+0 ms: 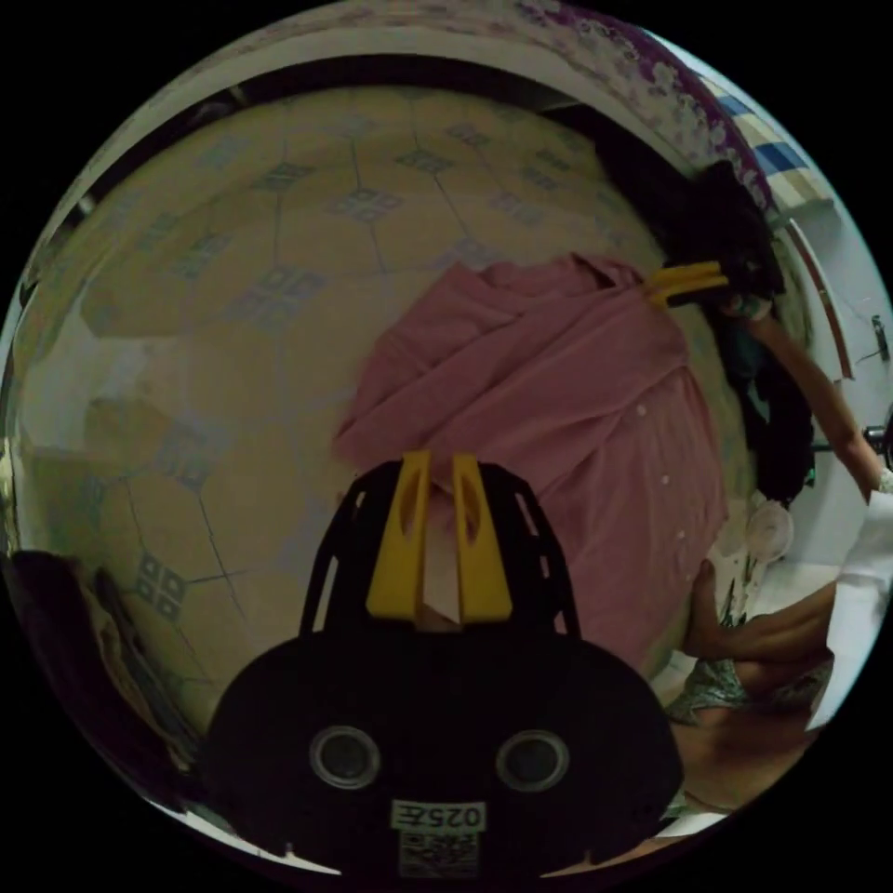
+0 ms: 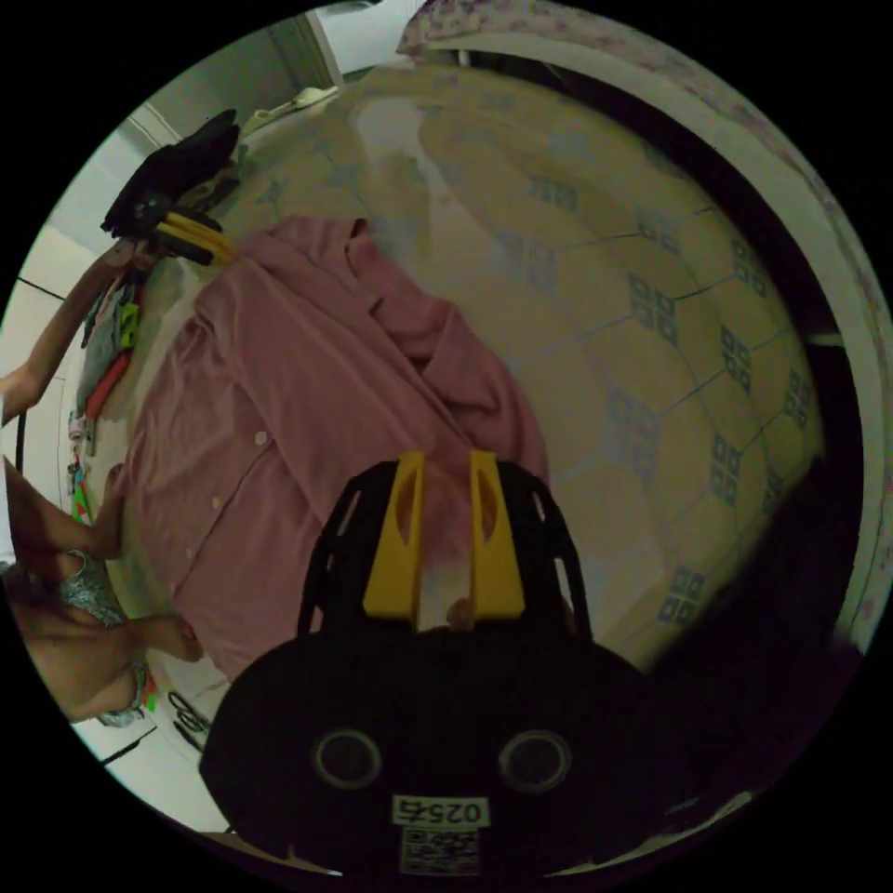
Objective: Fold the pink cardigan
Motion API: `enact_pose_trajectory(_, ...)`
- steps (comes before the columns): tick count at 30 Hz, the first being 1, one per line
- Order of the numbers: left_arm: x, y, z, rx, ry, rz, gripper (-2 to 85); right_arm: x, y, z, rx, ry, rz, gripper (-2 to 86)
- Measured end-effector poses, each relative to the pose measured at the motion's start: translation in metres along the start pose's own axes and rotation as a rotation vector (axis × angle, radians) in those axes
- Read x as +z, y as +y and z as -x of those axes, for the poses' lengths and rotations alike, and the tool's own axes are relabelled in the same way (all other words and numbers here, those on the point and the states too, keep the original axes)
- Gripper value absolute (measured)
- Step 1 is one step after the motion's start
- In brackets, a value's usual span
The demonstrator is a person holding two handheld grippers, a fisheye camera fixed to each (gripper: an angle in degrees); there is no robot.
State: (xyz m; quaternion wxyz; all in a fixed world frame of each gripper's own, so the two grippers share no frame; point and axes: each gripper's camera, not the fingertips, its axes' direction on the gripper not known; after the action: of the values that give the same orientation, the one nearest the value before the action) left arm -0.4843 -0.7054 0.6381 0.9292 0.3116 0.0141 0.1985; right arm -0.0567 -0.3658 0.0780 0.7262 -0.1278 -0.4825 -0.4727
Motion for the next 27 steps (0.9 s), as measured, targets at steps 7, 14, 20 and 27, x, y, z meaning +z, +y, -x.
enact_pose_trajectory(7, 0.01, 0.037, -0.019, -0.14, 0.085, -0.032, 2.8, -0.013, 0.058, 0.064, -0.032, 0.032, -0.076, 7.6)
enact_pose_trajectory(14, 0.029, 0.046, -0.015, -0.278, 0.104, -0.013, 4.0, 0.016, 0.086, 0.1, -0.068, 0.262, -0.01, 5.8)
enact_pose_trajectory(20, 0.008, 0.049, -0.041, -0.221, 0.127, -0.048, 3.6, 0.015, 0.085, 0.097, -0.044, 0.251, -0.014, 4.9)
enact_pose_trajectory(27, 0.032, 0.036, -0.043, -0.207, 0.042, 0.073, -0.8, 0.007, 0.097, 0.087, -0.13, 0.183, 0.04, -0.5)
